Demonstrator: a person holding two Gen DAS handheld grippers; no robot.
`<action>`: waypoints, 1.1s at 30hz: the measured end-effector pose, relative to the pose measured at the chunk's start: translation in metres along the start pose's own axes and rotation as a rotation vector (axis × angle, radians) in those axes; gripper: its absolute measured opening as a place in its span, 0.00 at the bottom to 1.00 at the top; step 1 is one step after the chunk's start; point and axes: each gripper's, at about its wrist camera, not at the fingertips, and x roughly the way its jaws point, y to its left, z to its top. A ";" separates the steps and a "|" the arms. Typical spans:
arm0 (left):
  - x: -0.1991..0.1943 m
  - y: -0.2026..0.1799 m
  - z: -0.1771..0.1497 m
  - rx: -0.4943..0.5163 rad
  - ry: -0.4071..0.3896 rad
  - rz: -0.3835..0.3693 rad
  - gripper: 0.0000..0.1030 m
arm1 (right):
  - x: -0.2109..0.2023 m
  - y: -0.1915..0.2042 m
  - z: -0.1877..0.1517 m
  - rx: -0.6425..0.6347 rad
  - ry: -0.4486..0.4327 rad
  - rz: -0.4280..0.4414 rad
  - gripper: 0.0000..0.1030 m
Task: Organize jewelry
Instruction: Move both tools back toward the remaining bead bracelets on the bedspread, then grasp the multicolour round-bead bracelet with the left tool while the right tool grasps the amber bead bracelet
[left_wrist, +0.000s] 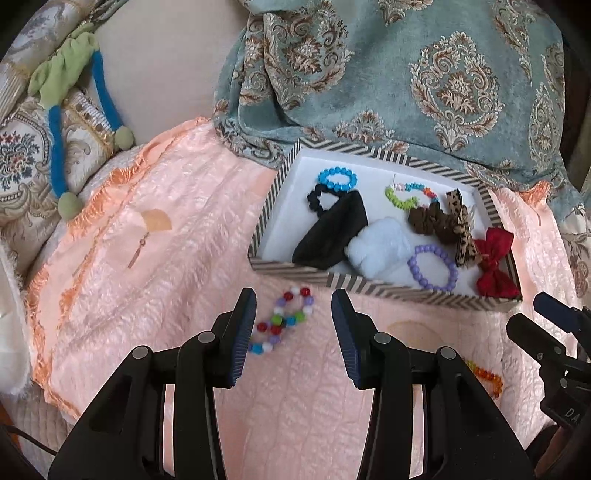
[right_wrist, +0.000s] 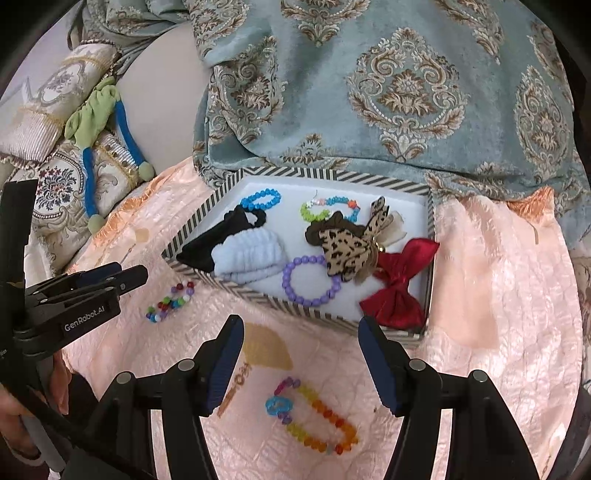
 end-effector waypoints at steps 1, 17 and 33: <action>0.000 0.002 -0.002 -0.004 0.006 -0.005 0.41 | -0.001 0.000 -0.002 0.000 0.003 -0.002 0.60; 0.005 0.058 -0.018 -0.136 0.098 -0.052 0.41 | -0.001 -0.031 -0.044 0.026 0.085 -0.003 0.68; 0.038 0.050 -0.025 -0.105 0.183 -0.028 0.41 | 0.038 -0.038 -0.070 -0.043 0.185 -0.025 0.39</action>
